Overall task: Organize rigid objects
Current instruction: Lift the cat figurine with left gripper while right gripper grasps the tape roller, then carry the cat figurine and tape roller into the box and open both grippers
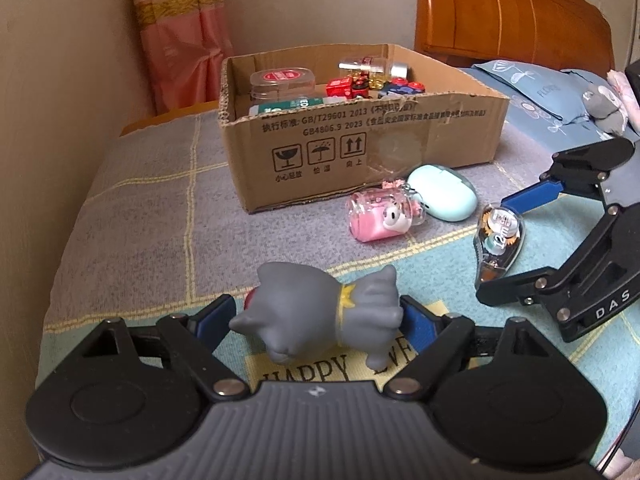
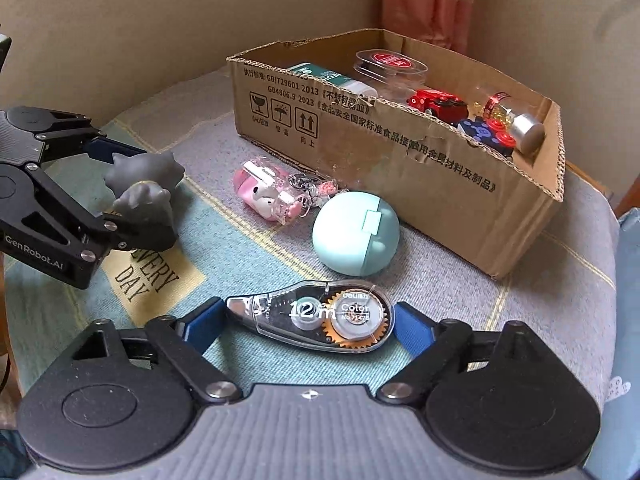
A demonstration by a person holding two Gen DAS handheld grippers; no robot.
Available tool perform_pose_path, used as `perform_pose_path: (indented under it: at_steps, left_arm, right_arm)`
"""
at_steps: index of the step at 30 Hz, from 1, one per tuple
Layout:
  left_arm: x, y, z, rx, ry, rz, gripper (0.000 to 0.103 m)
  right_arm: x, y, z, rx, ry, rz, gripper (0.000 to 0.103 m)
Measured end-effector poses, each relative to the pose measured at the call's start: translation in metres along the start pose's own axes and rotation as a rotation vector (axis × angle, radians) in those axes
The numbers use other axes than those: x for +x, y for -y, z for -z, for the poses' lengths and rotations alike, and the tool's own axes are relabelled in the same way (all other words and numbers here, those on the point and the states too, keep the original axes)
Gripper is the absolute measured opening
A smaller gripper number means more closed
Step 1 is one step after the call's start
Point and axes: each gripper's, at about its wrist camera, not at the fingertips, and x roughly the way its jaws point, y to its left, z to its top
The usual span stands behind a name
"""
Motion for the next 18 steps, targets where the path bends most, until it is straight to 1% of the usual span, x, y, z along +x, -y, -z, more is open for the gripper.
perform_pose_path:
  at_steps: [1,2,10,18]
  left_arm:
    - [0.0,0.0,0.0,0.002,0.0,0.006,0.078]
    - [-0.001,-0.001,0.0,0.005,-0.001,0.009,0.074]
    - [-0.007,-0.004,-0.005,0.028,-0.025,0.052,0.073]
    - [-0.024,-0.005,-0.023,0.048,-0.042,0.098,0.073]
  right_arm:
    - [0.0,-0.001,0.0,0.004,-0.002,0.005,0.093]
    - [-0.001,-0.002,0.0,0.005,-0.002,0.009,0.093]
    - [-0.009,-0.007,0.002,0.008,-0.004,0.015,0.093]
    - [-0.035,-0.007,0.0,0.014,0.027,0.015,0.093]
